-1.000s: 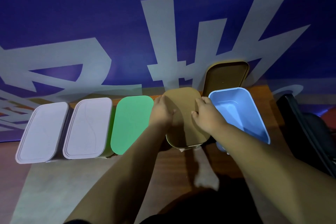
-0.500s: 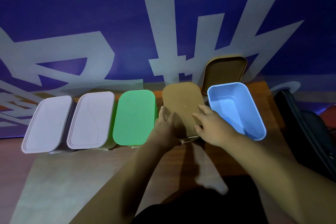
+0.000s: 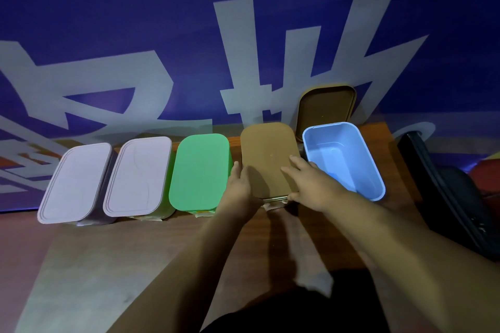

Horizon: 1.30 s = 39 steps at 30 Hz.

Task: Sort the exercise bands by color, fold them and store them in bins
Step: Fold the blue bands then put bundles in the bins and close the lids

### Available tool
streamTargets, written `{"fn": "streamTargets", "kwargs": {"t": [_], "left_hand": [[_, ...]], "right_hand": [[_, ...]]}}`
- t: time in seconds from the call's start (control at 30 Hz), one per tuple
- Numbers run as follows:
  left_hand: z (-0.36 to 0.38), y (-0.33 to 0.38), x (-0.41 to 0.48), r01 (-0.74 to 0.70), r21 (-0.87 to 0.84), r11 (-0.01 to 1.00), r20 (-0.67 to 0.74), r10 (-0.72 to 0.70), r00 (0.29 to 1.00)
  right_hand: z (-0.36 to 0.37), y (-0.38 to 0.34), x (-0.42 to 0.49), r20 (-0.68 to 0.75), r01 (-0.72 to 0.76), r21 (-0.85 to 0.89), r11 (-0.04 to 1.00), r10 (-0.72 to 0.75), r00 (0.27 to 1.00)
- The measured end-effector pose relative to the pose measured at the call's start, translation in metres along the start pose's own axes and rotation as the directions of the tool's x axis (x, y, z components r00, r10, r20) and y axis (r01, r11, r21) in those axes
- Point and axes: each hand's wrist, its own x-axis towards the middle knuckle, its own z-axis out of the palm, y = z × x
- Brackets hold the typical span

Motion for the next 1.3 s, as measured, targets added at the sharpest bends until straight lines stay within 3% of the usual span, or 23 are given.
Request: {"fn": "streamTargets", "kwargs": {"t": [0.2, 0.7, 0.83, 1.03, 1.3], "left_hand": [[-0.007, 0.006, -0.001, -0.019, 0.032, 0.999, -0.016, 0.020, 1.000], [-0.011, 0.007, 0.007, -0.039, 0.246, 0.969, 0.150, 0.001, 0.989], [-0.020, 0.014, 0.035, -0.104, 0.404, 0.909, 0.157, 0.043, 0.987], [-0.039, 0.020, 0.090, -0.222, 0.580, 0.784, 0.312, 0.039, 0.949], [-0.042, 0.012, 0.122, -0.260, 0.505, 0.823, 0.417, 0.031, 0.908]], "right_hand": [[0.003, 0.003, 0.000, -0.001, 0.009, 0.003, 1.000, -0.009, 1.000], [0.011, -0.012, 0.008, 0.032, -0.029, -0.124, 0.992, 0.034, 0.999], [0.004, -0.010, 0.013, -0.017, 0.034, -0.182, 0.983, -0.038, 0.999], [0.005, -0.004, 0.019, 0.035, 0.057, -0.148, 0.987, -0.052, 0.998], [0.013, -0.005, 0.028, -0.012, 0.076, -0.183, 0.980, -0.079, 0.997]]}}
